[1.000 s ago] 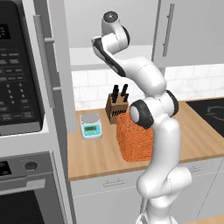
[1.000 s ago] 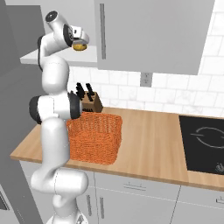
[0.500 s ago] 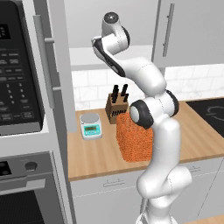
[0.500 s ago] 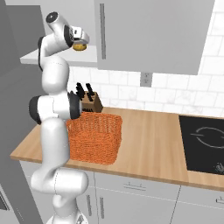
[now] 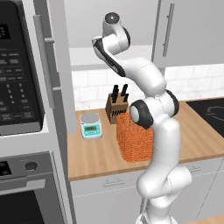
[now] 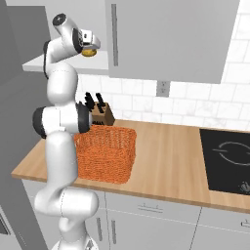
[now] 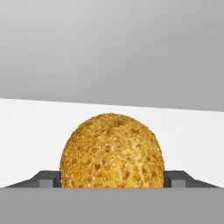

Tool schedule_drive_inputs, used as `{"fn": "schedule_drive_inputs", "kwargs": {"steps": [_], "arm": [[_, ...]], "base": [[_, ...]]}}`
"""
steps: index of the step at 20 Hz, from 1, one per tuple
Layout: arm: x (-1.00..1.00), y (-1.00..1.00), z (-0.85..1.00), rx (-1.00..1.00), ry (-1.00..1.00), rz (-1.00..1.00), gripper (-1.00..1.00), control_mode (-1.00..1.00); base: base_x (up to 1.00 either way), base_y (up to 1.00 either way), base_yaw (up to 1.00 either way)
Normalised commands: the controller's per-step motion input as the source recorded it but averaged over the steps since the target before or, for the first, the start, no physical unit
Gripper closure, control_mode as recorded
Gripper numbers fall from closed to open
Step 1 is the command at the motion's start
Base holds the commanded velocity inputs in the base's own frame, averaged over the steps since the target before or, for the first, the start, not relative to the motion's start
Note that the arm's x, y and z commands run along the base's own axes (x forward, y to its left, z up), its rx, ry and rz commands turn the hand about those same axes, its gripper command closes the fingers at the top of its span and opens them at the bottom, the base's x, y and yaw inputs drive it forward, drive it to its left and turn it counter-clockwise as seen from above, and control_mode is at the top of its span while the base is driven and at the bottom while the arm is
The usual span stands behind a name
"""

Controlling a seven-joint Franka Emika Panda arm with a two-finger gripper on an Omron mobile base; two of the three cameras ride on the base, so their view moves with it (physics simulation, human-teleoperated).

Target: Open the cabinet, pick up the bread from the cabinet and place it in the basket. Then move the basket to the dining counter.

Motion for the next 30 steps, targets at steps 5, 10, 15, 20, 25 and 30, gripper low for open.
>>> {"fn": "schedule_drive_inputs", "kwargs": {"steps": [5,10,15,20,25,30], "arm": [[0.0,0.0,0.0,0.0,-0.03,0.0,1.0,-1.0],[-0.02,-0.03,-0.26,0.0,-0.26,0.0,1.0,-1.0],[-0.03,-0.03,-0.1,0.0,-0.16,0.0,1.0,-1.0],[-0.53,-0.01,0.34,0.04,-0.04,0.0,1.0,-1.0],[-1.0,-0.26,0.63,0.17,-0.06,0.0,1.0,-1.0],[-1.0,-0.2,0.33,0.09,0.0,0.0,1.0,-1.0]], "base": [[0.0,0.0,0.0],[0.0,0.0,0.0],[0.0,0.0,0.0],[0.0,0.0,0.0],[0.0,0.0,0.0],[0.0,0.0,0.0]]}}
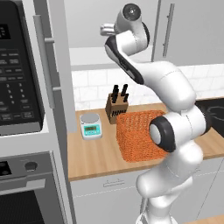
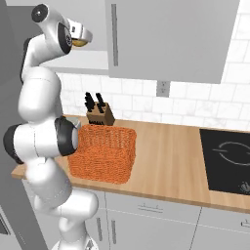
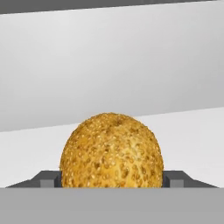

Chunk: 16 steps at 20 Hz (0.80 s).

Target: Open the cabinet, pick up the bread from the cabinet and place it in the basket. Then move the basket to the dining counter.

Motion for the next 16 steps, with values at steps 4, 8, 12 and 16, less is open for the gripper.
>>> {"fn": "schedule_drive_inputs", "kwargs": {"steps": [4,8,12,16], "arm": [[-1.0,0.0,0.0,0.0,0.0,0.04,1.0,-1.0],[-1.0,-0.04,0.0,0.0,0.0,0.08,1.0,-1.0],[-1.0,-0.3,-0.01,0.0,0.04,0.15,1.0,-1.0],[-1.0,-0.36,-0.27,0.0,0.18,0.16,1.0,-1.0]], "base": [[0.0,0.0,0.0],[0.0,0.0,0.0],[0.0,0.0,0.0],[0.0,0.0,0.0]]}}
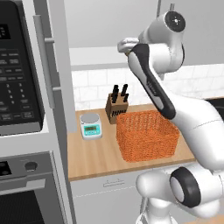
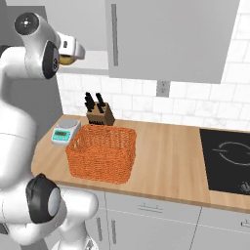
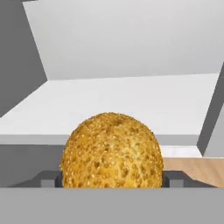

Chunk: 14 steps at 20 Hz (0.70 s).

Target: Open the cabinet, pick up the bread from the cabinet and place it in the basket. Then move the basket to the dining counter.

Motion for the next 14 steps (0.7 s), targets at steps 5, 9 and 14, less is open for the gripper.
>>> {"fn": "schedule_drive_inputs", "kwargs": {"steps": [5,9,14], "arm": [[-1.0,-0.15,-0.35,-0.02,0.28,0.06,1.0,-1.0],[-0.72,-0.27,-0.84,-0.08,0.34,0.0,1.0,-1.0],[-0.01,-0.52,-1.0,-0.11,0.17,-0.04,1.0,-1.0]], "base": [[0.0,0.0,0.0],[0.0,0.0,0.0],[0.0,0.0,0.0]]}}
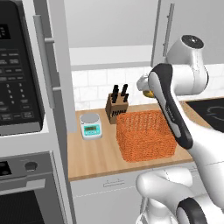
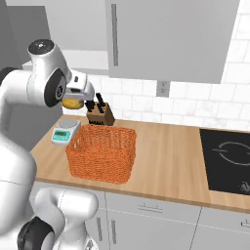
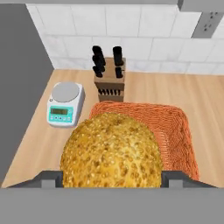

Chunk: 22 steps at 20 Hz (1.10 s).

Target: Open the cabinet, pick up the bread from the cabinet and place it in the basket. Then move the basket to the dining counter.

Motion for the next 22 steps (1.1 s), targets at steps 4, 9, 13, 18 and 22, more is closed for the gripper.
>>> {"fn": "schedule_drive_inputs", "kwargs": {"steps": [4,9,13,18,22], "arm": [[0.36,-0.38,-1.0,-0.08,0.12,-0.05,1.0,-1.0],[0.4,-0.38,-0.98,-0.09,0.13,-0.07,1.0,-1.0],[0.21,-0.28,-0.88,-0.09,0.15,-0.06,1.0,-1.0],[0.18,-0.23,-0.88,-0.05,0.19,-0.04,1.0,-1.0],[0.32,-0.14,-0.65,0.0,0.21,0.0,1.0,-1.0]], "base": [[0.0,0.0,0.0],[0.0,0.0,0.0],[0.0,0.0,0.0],[0.0,0.0,0.0],[0.0,0.0,0.0]]}}
